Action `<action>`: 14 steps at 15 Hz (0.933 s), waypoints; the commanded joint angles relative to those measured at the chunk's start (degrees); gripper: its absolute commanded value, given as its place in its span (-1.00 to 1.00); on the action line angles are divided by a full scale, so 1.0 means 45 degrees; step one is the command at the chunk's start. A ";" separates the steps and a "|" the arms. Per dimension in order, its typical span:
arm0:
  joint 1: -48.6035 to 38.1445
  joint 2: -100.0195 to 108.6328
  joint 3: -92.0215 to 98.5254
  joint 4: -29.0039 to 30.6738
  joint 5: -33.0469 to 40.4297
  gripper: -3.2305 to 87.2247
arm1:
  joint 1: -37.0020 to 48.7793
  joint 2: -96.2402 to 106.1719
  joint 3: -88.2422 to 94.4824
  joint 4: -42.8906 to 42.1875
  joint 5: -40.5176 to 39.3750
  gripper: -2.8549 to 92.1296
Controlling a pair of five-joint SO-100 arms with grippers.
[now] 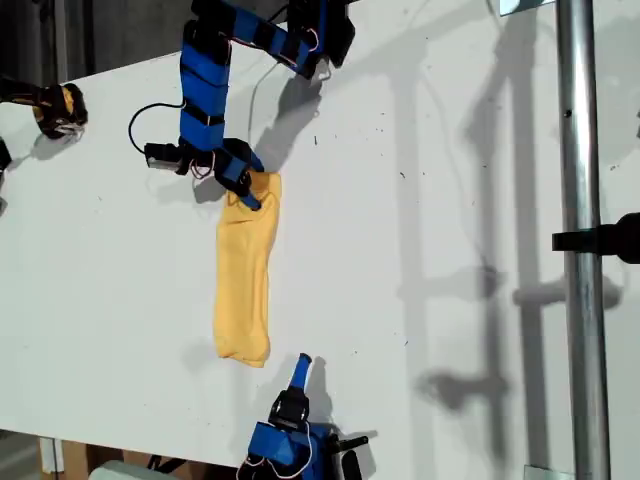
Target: Grasp corners of a towel and fold twice.
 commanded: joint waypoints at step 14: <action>0.0254 0.0078 0.0039 -0.0156 -0.0078 -0.96 | -0.3086 0.7207 0.1191 1.0508 0.0703 -0.94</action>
